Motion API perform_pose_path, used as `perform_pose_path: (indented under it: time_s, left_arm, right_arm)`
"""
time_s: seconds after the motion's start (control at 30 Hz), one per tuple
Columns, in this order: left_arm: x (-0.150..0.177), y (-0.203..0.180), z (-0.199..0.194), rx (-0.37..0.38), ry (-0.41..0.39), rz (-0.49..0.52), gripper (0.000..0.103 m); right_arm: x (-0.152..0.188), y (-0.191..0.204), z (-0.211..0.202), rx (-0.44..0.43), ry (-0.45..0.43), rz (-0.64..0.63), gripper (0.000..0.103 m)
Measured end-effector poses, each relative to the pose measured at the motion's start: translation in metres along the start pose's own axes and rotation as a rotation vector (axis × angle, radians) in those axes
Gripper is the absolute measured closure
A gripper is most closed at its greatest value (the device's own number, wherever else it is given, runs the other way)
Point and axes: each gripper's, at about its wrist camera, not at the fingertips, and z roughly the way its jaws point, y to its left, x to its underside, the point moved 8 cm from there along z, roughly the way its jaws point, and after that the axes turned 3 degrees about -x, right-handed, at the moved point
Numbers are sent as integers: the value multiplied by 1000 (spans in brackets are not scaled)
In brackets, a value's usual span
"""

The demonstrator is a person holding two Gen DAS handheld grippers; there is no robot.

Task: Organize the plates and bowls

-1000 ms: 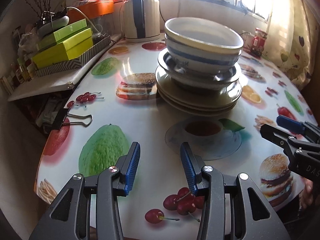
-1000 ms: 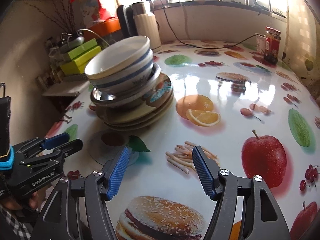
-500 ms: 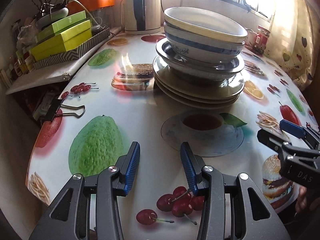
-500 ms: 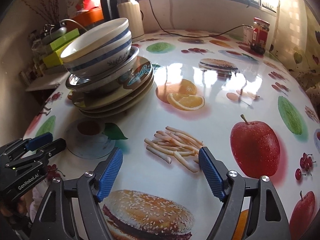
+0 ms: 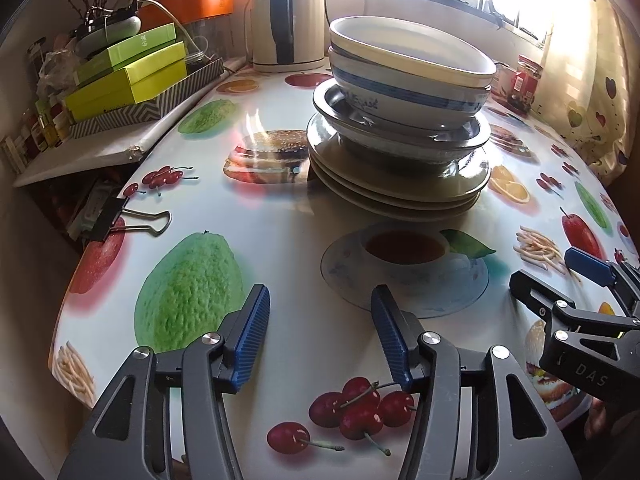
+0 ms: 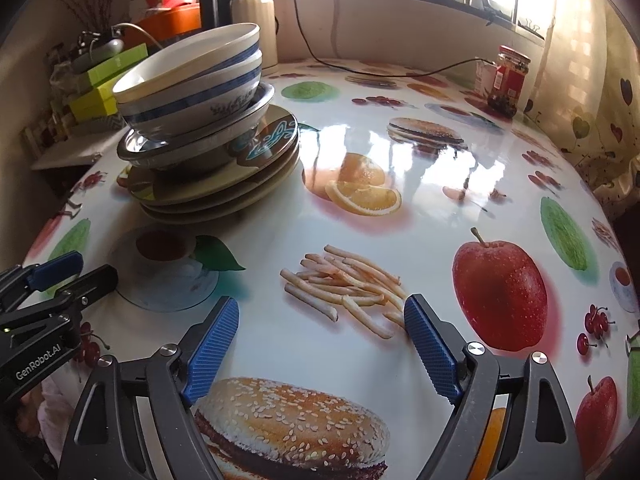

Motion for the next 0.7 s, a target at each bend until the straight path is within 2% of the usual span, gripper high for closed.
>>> perform_pose_path:
  time_s: [0.7]
  left_arm:
    - [-1, 0, 1, 1, -3, -1, 46]
  right_arm:
    - [1, -1, -1, 3, -4, 3, 16]
